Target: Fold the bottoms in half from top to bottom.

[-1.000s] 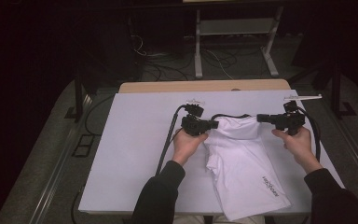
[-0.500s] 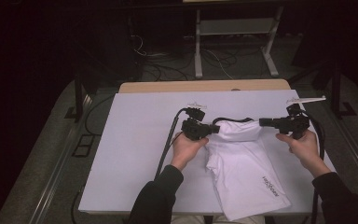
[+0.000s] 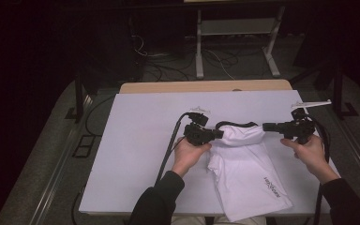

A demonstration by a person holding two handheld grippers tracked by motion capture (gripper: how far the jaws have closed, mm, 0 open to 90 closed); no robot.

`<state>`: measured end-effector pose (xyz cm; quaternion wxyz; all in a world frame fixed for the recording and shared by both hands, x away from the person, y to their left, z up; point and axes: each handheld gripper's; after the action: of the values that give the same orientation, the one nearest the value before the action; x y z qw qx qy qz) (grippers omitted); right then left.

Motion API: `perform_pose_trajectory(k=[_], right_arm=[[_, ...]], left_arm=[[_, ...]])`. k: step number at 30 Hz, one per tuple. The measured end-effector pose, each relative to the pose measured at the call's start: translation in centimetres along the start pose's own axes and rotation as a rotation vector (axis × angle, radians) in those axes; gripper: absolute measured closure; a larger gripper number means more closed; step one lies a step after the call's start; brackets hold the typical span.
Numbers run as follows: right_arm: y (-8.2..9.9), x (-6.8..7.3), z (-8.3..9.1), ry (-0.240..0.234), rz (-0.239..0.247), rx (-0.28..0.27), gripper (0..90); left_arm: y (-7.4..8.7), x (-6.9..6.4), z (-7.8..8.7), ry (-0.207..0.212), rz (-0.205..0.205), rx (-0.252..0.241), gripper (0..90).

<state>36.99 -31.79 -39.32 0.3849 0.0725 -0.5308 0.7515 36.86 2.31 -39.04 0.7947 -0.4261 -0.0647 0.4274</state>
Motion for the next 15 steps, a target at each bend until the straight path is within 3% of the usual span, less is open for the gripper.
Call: perform_pose_trajectory(k=[15], right_arm=[[0.7,0.7,0.5,-0.020,-0.001,0.022,88.7]], left_arm=[[0.3,-1.3,0.8,0.032,-0.030,0.010,87.7]])
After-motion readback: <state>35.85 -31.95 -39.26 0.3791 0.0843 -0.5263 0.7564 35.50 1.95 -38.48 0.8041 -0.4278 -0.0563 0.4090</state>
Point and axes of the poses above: each handheld gripper's, and its own axes: z roughly backward along the jaws, y roughly out of its underside, x roughly to its left, and after that the axes turned 14 degrees about -y, right-handed
